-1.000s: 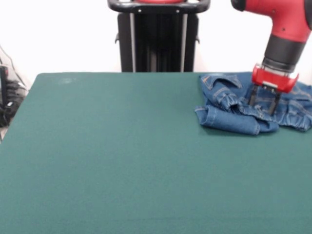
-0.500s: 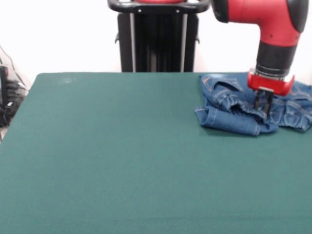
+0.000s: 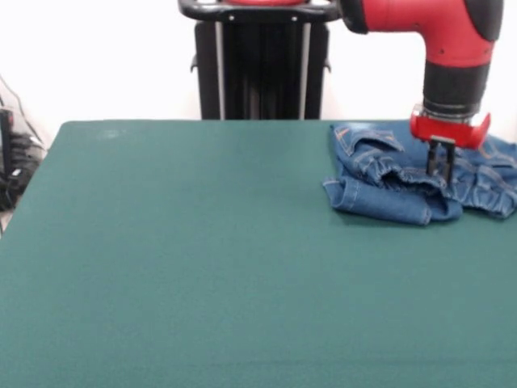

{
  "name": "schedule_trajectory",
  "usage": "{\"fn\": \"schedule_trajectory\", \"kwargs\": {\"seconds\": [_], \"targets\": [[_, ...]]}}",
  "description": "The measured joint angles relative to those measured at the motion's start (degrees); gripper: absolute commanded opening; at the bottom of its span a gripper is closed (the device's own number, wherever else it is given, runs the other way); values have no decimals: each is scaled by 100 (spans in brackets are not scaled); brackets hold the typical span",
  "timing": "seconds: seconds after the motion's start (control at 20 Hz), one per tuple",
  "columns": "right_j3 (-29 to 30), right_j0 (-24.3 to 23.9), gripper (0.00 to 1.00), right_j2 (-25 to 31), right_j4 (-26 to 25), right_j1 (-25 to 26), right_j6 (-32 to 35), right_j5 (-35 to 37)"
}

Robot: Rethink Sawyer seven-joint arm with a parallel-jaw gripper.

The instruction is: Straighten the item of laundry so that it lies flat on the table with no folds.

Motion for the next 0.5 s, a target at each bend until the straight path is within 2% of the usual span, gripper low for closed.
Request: {"fn": "schedule_trajectory", "kwargs": {"seconds": [0.5], "targets": [[378,-298,0,94,-6,-1025,0,1077]]}}
